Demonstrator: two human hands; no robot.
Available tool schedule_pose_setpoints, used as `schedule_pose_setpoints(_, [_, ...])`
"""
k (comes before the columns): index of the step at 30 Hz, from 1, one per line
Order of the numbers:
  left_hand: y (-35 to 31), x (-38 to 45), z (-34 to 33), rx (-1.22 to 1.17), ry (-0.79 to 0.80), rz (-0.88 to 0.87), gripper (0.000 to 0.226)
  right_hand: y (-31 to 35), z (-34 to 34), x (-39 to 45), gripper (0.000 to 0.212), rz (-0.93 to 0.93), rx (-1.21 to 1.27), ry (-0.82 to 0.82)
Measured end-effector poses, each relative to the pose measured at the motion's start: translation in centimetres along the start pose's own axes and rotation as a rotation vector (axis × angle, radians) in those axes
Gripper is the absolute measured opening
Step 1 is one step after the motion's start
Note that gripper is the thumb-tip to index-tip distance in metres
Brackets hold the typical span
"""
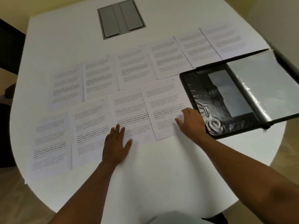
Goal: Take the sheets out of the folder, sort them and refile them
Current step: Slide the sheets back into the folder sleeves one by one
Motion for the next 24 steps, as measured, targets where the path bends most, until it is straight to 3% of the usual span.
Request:
schedule_pose_setpoints(6, [-5.2,-1.0,0.9,-0.003,-0.047,-0.112,0.078,-1.7,-0.8,-6.2,0.06,0.073,-0.019,0.051])
schedule_pose_setpoints(18, [-19.8,0.6,-0.7,-0.056,-0.017,-0.28,0.066,-12.9,4.5,-8.0,0.056,-0.048,0.056,-0.1])
schedule_pose_setpoints(24, [-27.3,2.6,-2.5,-0.245,0.036,-0.175,0.061,-21.3,7.6,-4.8,0.039,-0.167,0.203,-0.15])
Point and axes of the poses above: each hand's wrist, its own x-axis towards the middle knuckle, its own z-axis out of the back of the hand, y = z × x, the point moved 3 cm from there along x, towards the middle knuckle, and after that the axes turned 7 degrees about -z, right-handed, at the moved point
